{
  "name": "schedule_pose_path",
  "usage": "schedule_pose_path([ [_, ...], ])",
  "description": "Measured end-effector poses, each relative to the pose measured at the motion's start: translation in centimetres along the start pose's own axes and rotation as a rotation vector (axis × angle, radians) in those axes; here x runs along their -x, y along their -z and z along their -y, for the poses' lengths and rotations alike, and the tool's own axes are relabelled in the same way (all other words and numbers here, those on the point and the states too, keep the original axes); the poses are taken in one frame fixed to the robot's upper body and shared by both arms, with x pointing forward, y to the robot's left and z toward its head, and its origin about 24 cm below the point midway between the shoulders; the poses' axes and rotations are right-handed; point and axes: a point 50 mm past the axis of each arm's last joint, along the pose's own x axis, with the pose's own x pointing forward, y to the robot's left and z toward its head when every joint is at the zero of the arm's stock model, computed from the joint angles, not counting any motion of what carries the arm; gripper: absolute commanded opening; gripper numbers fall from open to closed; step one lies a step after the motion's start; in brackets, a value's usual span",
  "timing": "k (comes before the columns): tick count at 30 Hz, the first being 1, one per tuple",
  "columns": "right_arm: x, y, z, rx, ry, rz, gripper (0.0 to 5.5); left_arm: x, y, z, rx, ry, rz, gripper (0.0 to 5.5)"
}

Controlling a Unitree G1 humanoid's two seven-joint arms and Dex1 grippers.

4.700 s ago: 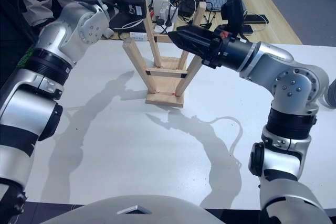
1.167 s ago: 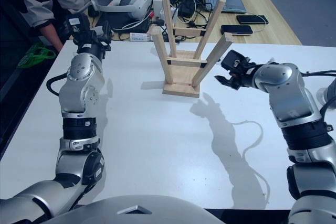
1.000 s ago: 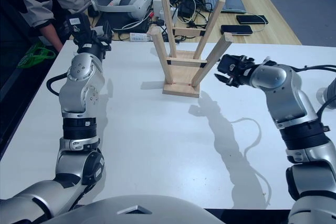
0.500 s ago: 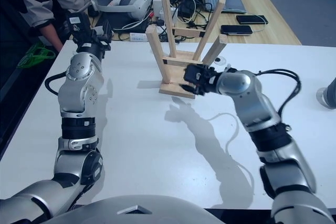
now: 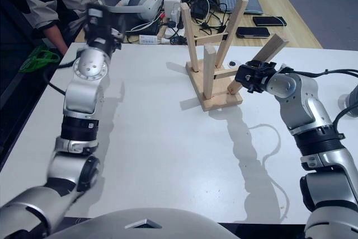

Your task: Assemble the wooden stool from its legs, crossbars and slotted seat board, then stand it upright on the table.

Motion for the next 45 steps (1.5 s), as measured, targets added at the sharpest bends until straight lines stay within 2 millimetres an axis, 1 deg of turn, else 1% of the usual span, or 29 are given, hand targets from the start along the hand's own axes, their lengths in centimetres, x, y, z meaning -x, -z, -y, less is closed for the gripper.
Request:
schedule_pose_path([
  [1, -0.1, -0.2, -0.1, 0.015, 0.009, 0.012, 2.54, -0.6, -0.6, 0.2, -0.131, 0.052, 0.048, 3.16],
  [3, -0.8, -1.3, -0.7, 0.034, 0.034, 0.069, 2.54, -1.4, -1.1, 0.5, -0.247, 0.094, 0.089, 3.16],
  [6, -2.0, -3.5, -2.0, 0.089, 0.076, 0.159, 2.54, -1.7, -1.4, 1.2, -0.251, 0.116, 0.109, 3.16],
  [9, -3.1, -3.9, -2.7, 0.185, 0.104, 0.158, 2.54, -1.7, -1.9, 1.8, -0.209, 0.117, 0.115, 3.16],
  [11, -3.8, -3.5, -2.7, 0.253, 0.125, 0.133, 2.54, -1.3, -2.0, 2.1, -0.112, 0.102, 0.088, 3.16],
  [14, -4.3, -3.2, -2.8, 0.278, 0.153, 0.123, 2.46, -0.3, -0.8, 2.4, 0.159, 0.07, -0.031, 3.16],
  [15, -4.3, -3.3, -2.8, 0.279, 0.163, 0.127, 2.26, 0.3, -0.3, 2.3, 0.29, 0.036, -0.085, 3.16],
  [17, -4.3, -3.4, -2.7, 0.266, 0.181, 0.136, 1.9, 1.5, 0.4, 2.3, 0.485, -0.018, -0.164, 3.16],
  [18, -4.2, -3.5, -2.6, 0.25, 0.192, 0.147, 1.79, 2.2, 0.8, 2.3, 0.555, -0.043, -0.204, 3.16],
  [19, -4.2, -3.7, -2.5, 0.229, 0.204, 0.161, 1.55, 2.7, 1.2, 2.3, 0.599, -0.061, -0.233, 3.16],
  [20, -4.2, -3.9, -2.7, 0.19, 0.209, 0.177, 1.47, 3.2, 1.6, 2.2, 0.635, -0.086, -0.262, 3.16],
  [21, -4.2, -4.3, -2.7, 0.168, 0.218, 0.196, 1.42, 3.5, 2.0, 2.0, 0.652, -0.101, -0.284, 3.16],
  [23, -4.0, -4.7, -2.2, 0.075, 0.247, 0.228, 1.31, 3.8, 2.2, 1.5, 0.666, -0.121, -0.297, 3.16],
  [25, -3.8, -5.1, -1.8, -0.024, 0.254, 0.25, 1.3, 3.7, 2.3, 1.2, 0.672, -0.13, -0.298, 3.16],
  [29, -3.4, -5.3, -1.7, -0.173, 0.218, 0.273, 1.3, 3.2, 1.9, -0.1, 0.657, -0.159, -0.273, 3.16],
  [31, -3.2, -5.6, -1.8, -0.24, 0.199, 0.294, 1.3, 3.1, 2.0, -0.4, 0.651, -0.167, -0.266, 3.16],
  [37, -2.9, -6.1, -1.9, -0.338, 0.159, 0.329, 1.28, 3.1, 2.8, -1.5, 0.623, -0.203, -0.275, 3.16],
  [41, -2.4, -5.8, -2.4, -0.428, 0.136, 0.34, 1.28, 3.1, 2.9, -2.1, 0.608, -0.225, -0.27, 3.16],
  [45, -1.9, -6.2, -3.4, -0.598, 0.1, 0.369, 1.26, 3.0, 2.9, -2.1, 0.609, -0.229, -0.261, 3.16],
])
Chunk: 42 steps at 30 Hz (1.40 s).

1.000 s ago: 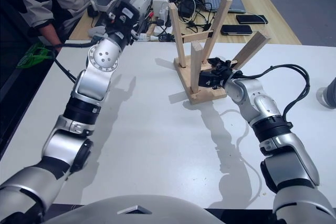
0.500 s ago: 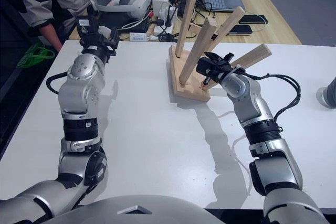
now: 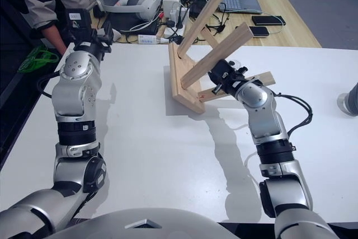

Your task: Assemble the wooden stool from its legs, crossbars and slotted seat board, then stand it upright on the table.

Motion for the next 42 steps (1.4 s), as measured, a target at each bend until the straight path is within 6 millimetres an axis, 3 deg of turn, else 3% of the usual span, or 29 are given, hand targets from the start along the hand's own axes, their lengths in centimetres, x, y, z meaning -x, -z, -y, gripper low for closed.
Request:
schedule_pose_path([
  [7, 0.2, -0.1, -0.1, -0.197, 0.029, -0.004, 1.24, 0.1, -0.2, -0.2, 0.005, -0.017, 0.008, 3.16],
  [20, 0.7, -0.4, -1.2, -0.228, -0.021, 0.028, 1.24, 0.0, -0.3, -0.6, -0.003, -0.031, 0.021, 3.16],
  [23, 0.7, 0.1, -1.2, -0.273, 0.006, 0.029, 1.24, 0.0, -0.3, -0.6, -0.004, -0.032, 0.023, 3.16],
  [29, 0.5, 2.7, -0.9, -0.53, 0.136, 0.026, 1.24, -0.3, -0.2, -1.0, -0.025, -0.041, 0.033, 3.16],
  [34, -0.6, 3.4, -0.6, -0.529, 0.158, 0.046, 1.24, -0.6, -0.7, -1.4, -0.04, -0.05, 0.051, 3.16],
  [35, -0.8, 3.4, -0.6, -0.526, 0.159, 0.047, 1.61, -0.7, -0.6, -1.4, -0.041, -0.05, 0.049, 3.16],
  [42, -1.3, 4.1, -1.6, -0.511, 0.092, 0.022, 2.79, -0.8, -0.8, -1.5, -0.06, -0.048, 0.062, 3.16],
])
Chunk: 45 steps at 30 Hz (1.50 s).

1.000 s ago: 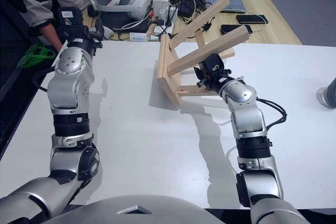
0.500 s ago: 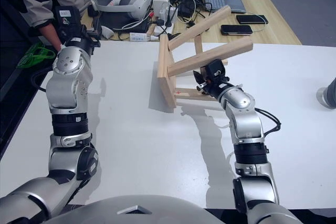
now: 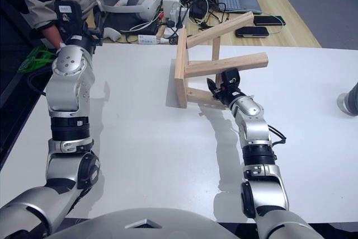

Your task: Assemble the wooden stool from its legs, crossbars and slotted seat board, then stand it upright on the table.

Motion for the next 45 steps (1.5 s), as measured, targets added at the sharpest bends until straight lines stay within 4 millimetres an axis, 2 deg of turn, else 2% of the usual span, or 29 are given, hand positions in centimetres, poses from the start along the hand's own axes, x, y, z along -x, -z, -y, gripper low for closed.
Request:
schedule_pose_path([
  [6, 1.3, -1.1, -0.3, 0.071, -0.086, 0.014, 3.73, 0.0, -0.1, 0.0, -0.008, 0.001, 0.006, 3.16],
  [12, 5.3, -1.4, 0.6, 0.28, -0.142, -0.197, 4.65, 0.4, -0.2, -0.4, -0.013, -0.009, 0.016, 3.16],
  [16, 7.6, -2.7, 0.4, 0.54, -0.169, -0.293, 5.3, 1.4, 0.6, 0.4, 0.078, 0.006, -0.016, 3.16],
  [19, 8.5, -4.4, -2.0, 0.807, -0.292, -0.224, 5.35, 3.0, 2.1, 1.7, 0.127, 0.045, -0.074, 3.16],
  [21, 8.1, -5.4, -3.7, 0.896, -0.348, -0.146, 5.35, 3.7, 2.6, 2.2, 0.127, 0.063, -0.098, 3.16],
  [24, 6.4, -7.8, -5.5, 1.042, -0.378, -0.004, 5.35, 4.8, 3.6, 2.7, 0.118, 0.094, -0.142, 3.16],
  [26, 4.4, -8.6, -5.2, 1.151, -0.343, 0.021, 5.35, 5.5, 4.0, 2.9, 0.117, 0.114, -0.167, 3.16],
  [28, 2.0, -8.7, -3.7, 1.29, -0.273, -0.032, 5.35, 6.4, 4.7, 3.2, 0.115, 0.138, -0.215, 3.16],
  [31, -0.2, -7.4, -1.9, 1.426, -0.28, -0.177, 5.35, 7.7, 5.9, 3.4, 0.112, 0.169, -0.283, 3.16],
  [34, -1.6, -5.6, -1.1, 1.505, -0.339, -0.305, 5.35, 8.4, 6.1, 3.5, 0.111, 0.182, -0.306, 3.16],
  [38, -3.3, -5.2, -0.3, 1.567, -0.314, -0.353, 5.35, 8.6, 6.3, 3.5, 0.112, 0.184, -0.325, 3.16],
  [39, -3.6, -5.0, -0.1, 1.573, -0.303, -0.357, 5.07, 8.6, 6.3, 3.5, 0.112, 0.184, -0.326, 3.16],
  [45, -4.8, -5.0, 0.1, 1.515, -0.222, -0.293, 4.32, 8.8, 6.2, 3.4, 0.111, 0.189, -0.328, 3.16],
])
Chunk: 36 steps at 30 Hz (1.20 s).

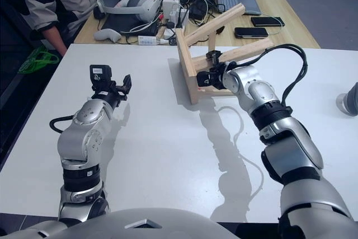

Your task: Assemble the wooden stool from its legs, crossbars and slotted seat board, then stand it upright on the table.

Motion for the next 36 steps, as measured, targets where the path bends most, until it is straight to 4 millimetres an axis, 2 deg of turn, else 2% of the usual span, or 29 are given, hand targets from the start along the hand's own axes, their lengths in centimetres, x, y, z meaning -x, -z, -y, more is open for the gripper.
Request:
schedule_pose_path([
  [8, -0.1, -1.2, 1.0, -0.217, 0.125, 0.11, 3.06, -0.1, -0.3, -0.1, -0.006, -0.002, 0.009, 3.16],
  [11, 0.2, -1.3, 0.5, -0.279, 0.133, 0.127, 2.57, -0.4, -0.5, -0.4, -0.008, -0.011, 0.009, 3.16],
  [14, 0.4, -1.3, 0.7, -0.303, 0.132, 0.126, 2.32, -0.6, -0.8, -0.9, -0.019, -0.026, 0.017, 3.16],
  [25, 0.8, -2.0, 1.4, -0.434, 0.188, 0.154, 2.31, -1.0, -1.4, -1.3, -0.041, -0.042, 0.045, 3.16],
  [32, 1.1, -3.6, 2.2, -0.533, 0.244, 0.272, 2.31, -1.2, -1.6, -1.8, -0.064, -0.061, 0.057, 3.16],
  [36, 1.2, -3.7, 2.2, -0.533, 0.241, 0.282, 2.31, -1.2, -1.7, -1.9, -0.066, -0.063, 0.058, 3.16],
])
